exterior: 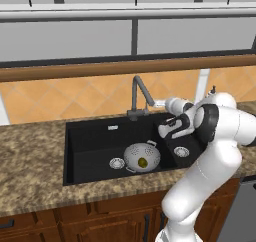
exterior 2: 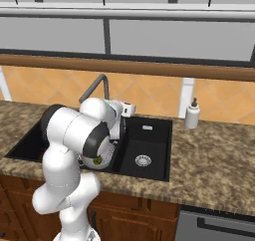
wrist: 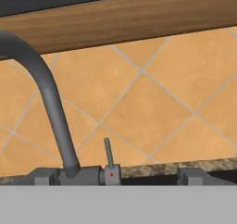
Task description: Put the colander in the sink, put the kiwi in the colander, and turn on the sink faucet and pour water over the colander.
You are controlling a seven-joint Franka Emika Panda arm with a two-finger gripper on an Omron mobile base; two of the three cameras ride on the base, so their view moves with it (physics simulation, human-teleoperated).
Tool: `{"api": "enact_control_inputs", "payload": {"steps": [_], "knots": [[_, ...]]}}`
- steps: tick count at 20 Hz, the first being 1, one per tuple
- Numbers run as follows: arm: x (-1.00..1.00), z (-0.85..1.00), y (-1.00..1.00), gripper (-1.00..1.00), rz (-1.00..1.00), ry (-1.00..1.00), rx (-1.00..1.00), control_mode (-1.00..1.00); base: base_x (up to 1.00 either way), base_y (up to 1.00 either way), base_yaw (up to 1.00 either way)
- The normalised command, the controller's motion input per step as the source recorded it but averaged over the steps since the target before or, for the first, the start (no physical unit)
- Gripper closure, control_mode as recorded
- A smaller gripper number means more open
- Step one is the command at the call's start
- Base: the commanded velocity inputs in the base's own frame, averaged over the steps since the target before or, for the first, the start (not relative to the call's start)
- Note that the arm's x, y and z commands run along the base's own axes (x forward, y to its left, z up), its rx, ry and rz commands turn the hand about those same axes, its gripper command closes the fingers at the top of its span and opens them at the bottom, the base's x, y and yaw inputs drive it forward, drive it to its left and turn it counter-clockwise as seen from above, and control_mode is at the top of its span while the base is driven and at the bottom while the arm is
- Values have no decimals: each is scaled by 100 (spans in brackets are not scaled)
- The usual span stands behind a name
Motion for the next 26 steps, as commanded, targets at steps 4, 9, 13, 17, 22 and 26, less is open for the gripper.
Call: {"api": "enact_control_inputs", "payload": {"steps": [4, 9, 13, 17, 22, 26], "knots": [[12, -28, 0, -100, 0, -2, 0, -100, 0, 0, 0], [14, -30, 0, -100, 0, -3, 0, -100, 0, 0, 0], [13, -32, 0, -100, 0, -3, 0, -100, 0, 0, 0], [13, -34, 0, -100, 0, -2, 0, -100, 0, 0, 0], [9, -36, 0, -100, 0, -3, 0, -100, 0, 0, 0], [5, -37, 0, -100, 0, -3, 0, -100, 0, 0, 0]]}}
